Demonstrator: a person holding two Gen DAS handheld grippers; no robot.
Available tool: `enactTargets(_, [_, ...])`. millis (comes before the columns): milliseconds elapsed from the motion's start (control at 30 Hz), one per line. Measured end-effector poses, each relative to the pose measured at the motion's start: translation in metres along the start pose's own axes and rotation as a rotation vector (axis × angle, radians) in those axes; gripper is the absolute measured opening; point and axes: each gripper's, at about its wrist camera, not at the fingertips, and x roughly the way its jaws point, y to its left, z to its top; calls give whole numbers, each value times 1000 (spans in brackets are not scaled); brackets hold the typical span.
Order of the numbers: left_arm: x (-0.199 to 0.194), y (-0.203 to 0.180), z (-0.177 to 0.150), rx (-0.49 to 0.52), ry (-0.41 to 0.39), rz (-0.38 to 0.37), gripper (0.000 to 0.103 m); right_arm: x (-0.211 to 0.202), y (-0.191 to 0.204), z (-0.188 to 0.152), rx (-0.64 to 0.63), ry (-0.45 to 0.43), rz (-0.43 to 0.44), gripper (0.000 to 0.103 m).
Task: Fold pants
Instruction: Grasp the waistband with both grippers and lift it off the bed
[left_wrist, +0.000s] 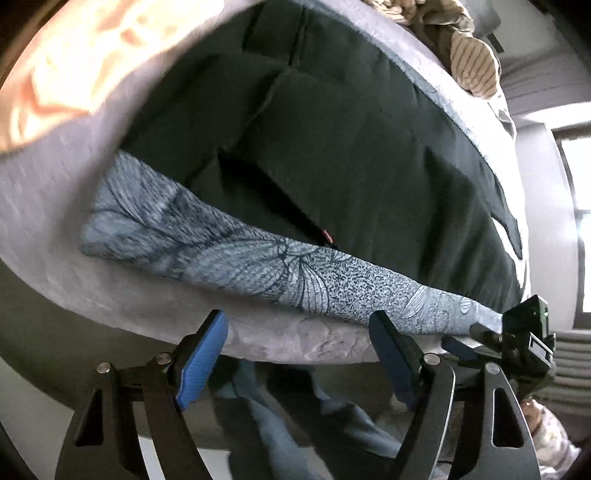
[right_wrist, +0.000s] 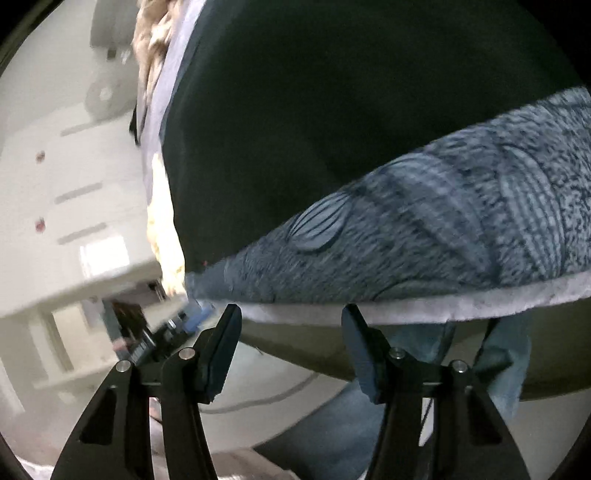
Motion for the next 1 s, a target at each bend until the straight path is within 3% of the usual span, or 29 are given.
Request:
enactTargets(200, [-5,-7,15,-35,-76,-106,80,-16,19,14,-28,-82,97,61])
enactTargets(400, [15,-3,25,-86,-59,-65,80,-9,9,15,-13,-73,79,61])
enactTargets(500, [18,3,21,-121,-59,-42,66,-11,-7,13,42,-80,87,61])
enactTargets(533, [17,7,20,-132,-62,-44,60,-14,-10,13,55,-86,97,59])
enactTargets(567, [17,9,21,-142,-65,-42,46,-16,-14,13,76,-97,120,57])
enactTargets(600, [16,12,22,-146,-62,-47,38,-17,-16,14,100,-109,142,49])
enactTargets(667, [12,15,24,-170,-71,-67,20,-20,-21,16,136,-116,142,14])
enactTargets(700, [8,12,24,-170,-84,-62,18,-21,-20,17,138,-116,136,4])
enactTargets(833, [-20,-13,20,-116,-159,-8,17,-42,17,17,-38,-109,74,4])
enactTargets(1000, [-55,-40,27,-127,-269,2,17,-64,61,30,-226,-76,45,4])
